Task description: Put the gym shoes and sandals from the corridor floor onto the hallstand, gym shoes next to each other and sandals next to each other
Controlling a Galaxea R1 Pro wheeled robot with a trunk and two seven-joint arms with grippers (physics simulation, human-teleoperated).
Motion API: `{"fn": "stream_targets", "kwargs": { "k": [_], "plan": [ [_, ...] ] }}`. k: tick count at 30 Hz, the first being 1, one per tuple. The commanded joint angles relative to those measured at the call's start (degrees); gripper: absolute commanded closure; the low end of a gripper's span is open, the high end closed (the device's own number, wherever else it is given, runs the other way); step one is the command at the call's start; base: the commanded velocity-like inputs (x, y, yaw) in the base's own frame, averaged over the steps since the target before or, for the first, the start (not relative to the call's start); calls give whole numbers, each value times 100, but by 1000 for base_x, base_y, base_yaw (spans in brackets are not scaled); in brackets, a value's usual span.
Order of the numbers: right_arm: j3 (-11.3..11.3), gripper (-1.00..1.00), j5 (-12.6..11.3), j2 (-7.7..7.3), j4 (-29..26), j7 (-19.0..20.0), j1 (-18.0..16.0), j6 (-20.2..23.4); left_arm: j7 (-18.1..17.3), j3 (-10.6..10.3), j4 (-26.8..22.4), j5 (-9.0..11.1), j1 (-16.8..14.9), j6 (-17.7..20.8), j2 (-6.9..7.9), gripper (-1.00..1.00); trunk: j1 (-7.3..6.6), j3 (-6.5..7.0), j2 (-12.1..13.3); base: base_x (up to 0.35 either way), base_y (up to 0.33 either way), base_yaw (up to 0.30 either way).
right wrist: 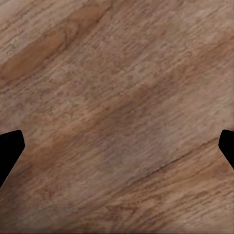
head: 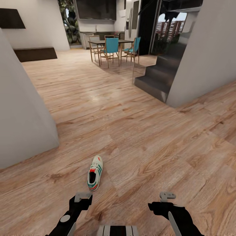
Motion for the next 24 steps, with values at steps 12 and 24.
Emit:
{"fn": "stream_targets", "kwargs": {
  "k": [12,24],
  "plan": [
    [10,-100,-47,-3,-6,-17,-2,23,-1,5,-22,-13,-9,-187,1,-100,30,-384,-18,0,0,-51],
    [13,-100,-47,-3,-20,2,-2,19,-1,5,38,-18,-458,-622,57,-100,30,-416,-18,0,0,-10]
  ]
}}
